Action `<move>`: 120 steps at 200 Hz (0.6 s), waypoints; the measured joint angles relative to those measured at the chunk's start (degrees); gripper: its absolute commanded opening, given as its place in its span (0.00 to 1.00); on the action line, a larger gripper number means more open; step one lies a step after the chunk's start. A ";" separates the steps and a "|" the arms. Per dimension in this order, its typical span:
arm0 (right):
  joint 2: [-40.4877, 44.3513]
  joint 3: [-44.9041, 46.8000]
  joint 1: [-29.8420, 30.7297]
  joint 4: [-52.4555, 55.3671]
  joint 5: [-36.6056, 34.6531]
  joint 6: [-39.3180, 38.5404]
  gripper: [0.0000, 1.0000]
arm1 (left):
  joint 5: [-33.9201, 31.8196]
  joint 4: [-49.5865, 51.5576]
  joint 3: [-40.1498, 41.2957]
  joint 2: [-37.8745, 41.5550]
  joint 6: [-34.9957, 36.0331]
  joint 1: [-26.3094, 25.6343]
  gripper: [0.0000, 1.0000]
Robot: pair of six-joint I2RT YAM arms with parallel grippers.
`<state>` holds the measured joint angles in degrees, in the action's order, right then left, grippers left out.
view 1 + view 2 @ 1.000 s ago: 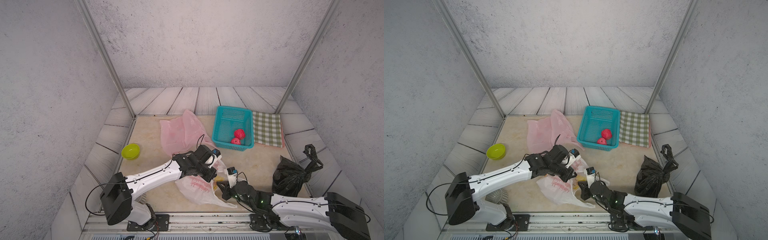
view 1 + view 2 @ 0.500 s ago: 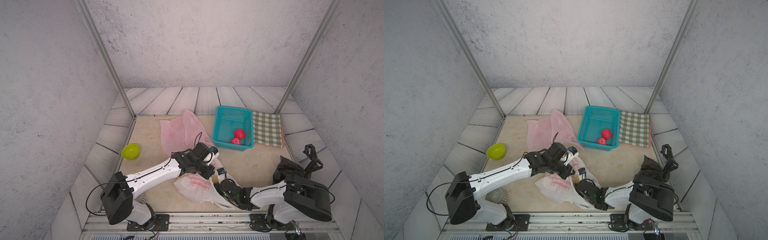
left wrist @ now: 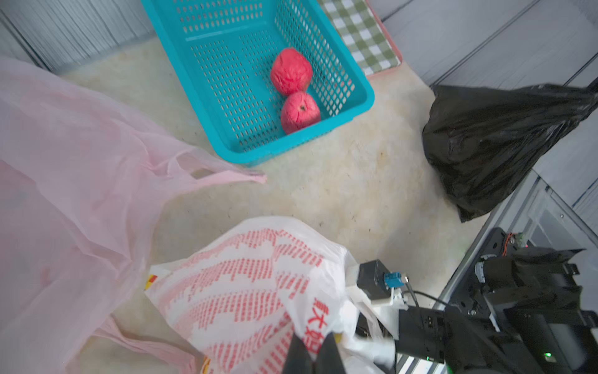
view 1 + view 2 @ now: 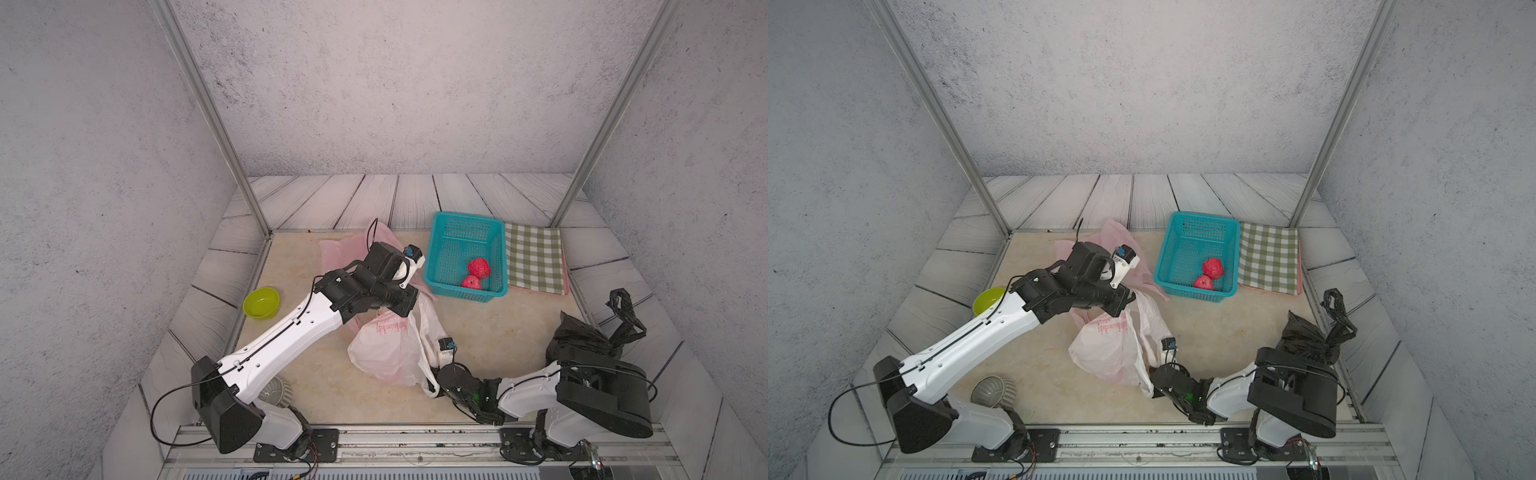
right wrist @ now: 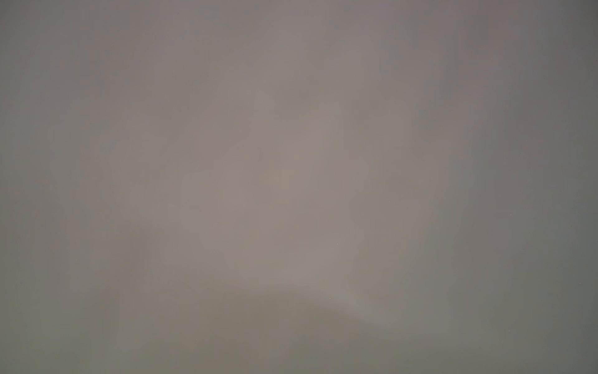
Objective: Untie the knot of a plastic bag & take out the apple
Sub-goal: Untie the plastic bag at the center of the board.
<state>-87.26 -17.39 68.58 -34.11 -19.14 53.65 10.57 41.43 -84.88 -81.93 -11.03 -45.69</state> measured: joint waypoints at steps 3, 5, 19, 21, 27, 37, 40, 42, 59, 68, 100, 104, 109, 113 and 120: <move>0.00 0.00 0.00 0.00 -0.07 0.20 0.00 | -0.17 0.20 -0.61 -0.22 0.17 0.04 0.00; 0.07 0.00 0.00 0.07 -0.11 0.15 0.00 | -0.28 0.35 -1.01 -0.28 0.31 0.07 0.00; 0.92 -0.07 0.04 1.44 -0.63 0.37 0.00 | -0.15 1.16 -2.69 -0.74 0.94 0.09 0.00; 1.18 -0.07 0.04 1.88 -0.63 0.33 0.00 | -0.04 1.22 -2.78 -0.74 1.01 0.09 0.00; 2.43 -0.15 0.04 3.89 -0.96 0.24 0.00 | 0.48 1.40 -3.02 -0.79 1.33 0.11 0.00; 5.07 -0.52 0.11 8.85 -1.57 -0.24 0.00 | 1.77 1.68 -3.08 -0.79 1.90 0.11 0.00; 6.45 -0.74 0.11 11.10 -1.92 -0.63 0.00 | 2.32 1.75 -3.08 -0.79 2.05 0.11 0.00; 7.17 -0.90 0.11 12.35 -2.14 -0.76 0.00 | 2.51 1.77 -3.08 -0.79 2.08 0.11 0.00; 15.85 -3.04 0.15 23.34 -4.31 -2.62 0.00 | 5.38 1.97 -3.06 -0.76 2.64 0.11 0.03; 20.98 -4.94 0.15 28.79 -5.79 -3.54 0.03 | 6.95 1.84 -2.80 -0.59 2.97 0.11 0.21; 43.06 -9.68 0.15 44.02 -9.68 -5.97 0.27 | 10.47 0.48 6.38 6.01 1.53 0.09 0.77; 45.24 -9.66 0.15 45.48 -9.81 -6.73 0.31 | 10.49 0.48 8.11 7.58 0.48 0.09 0.84; 49.18 -9.55 0.15 47.60 -9.99 -7.13 0.34 | 10.45 0.35 10.19 9.77 -0.17 0.09 0.90; 51.71 -9.40 0.15 49.18 -10.12 -7.06 0.37 | 10.51 0.26 11.72 11.78 -0.90 0.09 0.93; 56.68 -9.16 0.15 51.93 -10.29 -7.67 0.44 | 10.45 0.15 14.51 15.76 -2.45 0.09 0.95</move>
<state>-30.59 -26.55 68.73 17.82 -29.43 45.98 21.02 41.58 -70.37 -66.17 -13.47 -45.60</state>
